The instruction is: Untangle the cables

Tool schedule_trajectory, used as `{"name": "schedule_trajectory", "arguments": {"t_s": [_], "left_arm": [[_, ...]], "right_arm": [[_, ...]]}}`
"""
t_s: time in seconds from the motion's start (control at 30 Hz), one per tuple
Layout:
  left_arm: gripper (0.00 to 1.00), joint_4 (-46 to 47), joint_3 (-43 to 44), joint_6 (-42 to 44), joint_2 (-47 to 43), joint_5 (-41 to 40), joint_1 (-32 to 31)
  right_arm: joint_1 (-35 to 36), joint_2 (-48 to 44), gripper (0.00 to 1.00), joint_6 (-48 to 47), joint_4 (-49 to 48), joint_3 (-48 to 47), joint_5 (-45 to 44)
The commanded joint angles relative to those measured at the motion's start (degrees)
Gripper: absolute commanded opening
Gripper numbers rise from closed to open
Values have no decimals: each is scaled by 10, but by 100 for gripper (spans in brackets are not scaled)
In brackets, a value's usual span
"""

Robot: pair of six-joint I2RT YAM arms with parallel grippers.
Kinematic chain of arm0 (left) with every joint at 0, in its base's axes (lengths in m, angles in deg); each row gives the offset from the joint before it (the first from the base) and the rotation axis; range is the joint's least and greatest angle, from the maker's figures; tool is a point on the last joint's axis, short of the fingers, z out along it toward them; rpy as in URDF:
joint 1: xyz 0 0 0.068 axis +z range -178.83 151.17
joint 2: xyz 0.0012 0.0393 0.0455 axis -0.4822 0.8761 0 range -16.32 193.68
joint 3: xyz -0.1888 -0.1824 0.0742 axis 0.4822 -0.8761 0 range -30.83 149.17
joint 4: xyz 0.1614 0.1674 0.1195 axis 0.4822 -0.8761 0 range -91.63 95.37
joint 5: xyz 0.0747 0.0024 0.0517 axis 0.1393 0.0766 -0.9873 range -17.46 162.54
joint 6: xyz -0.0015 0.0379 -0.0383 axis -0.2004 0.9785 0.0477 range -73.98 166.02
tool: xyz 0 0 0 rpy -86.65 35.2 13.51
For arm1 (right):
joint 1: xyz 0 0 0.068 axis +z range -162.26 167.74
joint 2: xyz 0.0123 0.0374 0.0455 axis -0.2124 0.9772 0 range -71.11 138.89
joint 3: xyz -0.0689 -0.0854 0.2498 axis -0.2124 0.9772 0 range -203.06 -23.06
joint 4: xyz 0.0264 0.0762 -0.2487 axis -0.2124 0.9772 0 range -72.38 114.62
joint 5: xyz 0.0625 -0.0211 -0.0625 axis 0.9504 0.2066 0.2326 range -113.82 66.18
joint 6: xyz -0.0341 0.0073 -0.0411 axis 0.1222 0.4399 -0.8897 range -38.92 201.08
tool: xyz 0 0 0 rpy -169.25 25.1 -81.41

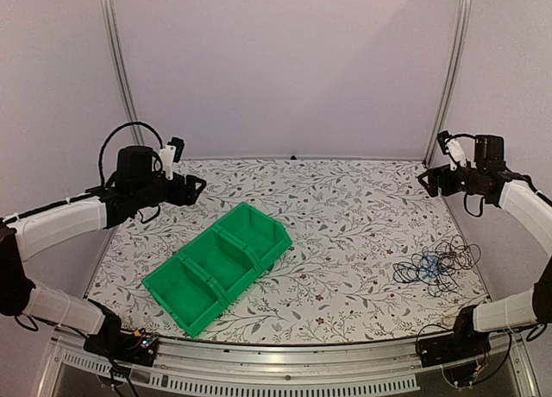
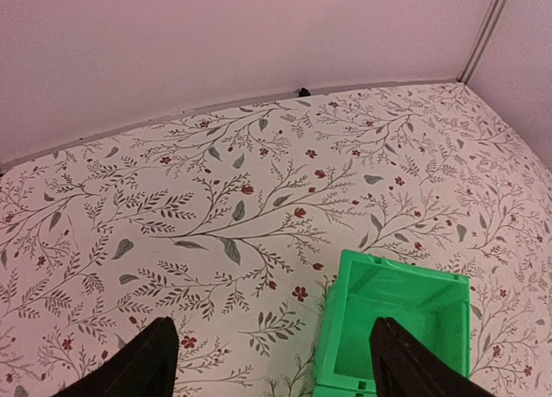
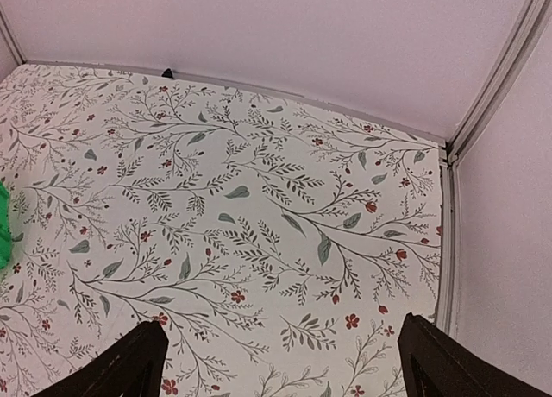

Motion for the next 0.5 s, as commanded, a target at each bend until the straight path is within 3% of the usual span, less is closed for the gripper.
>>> {"name": "schedule_trajectory", "arguments": {"t_s": [0.0, 0.27, 0.47], "left_arm": [[77, 60, -22, 9, -30, 100, -16], [70, 114, -45, 12, -62, 201, -43], [65, 111, -32, 14, -56, 244, -66]], "right_arm": [[-23, -27, 98, -77, 71, 11, -1], [-99, -9, 95, -169, 169, 4, -26], [-124, 34, 74, -193, 233, -8, -77]]}}
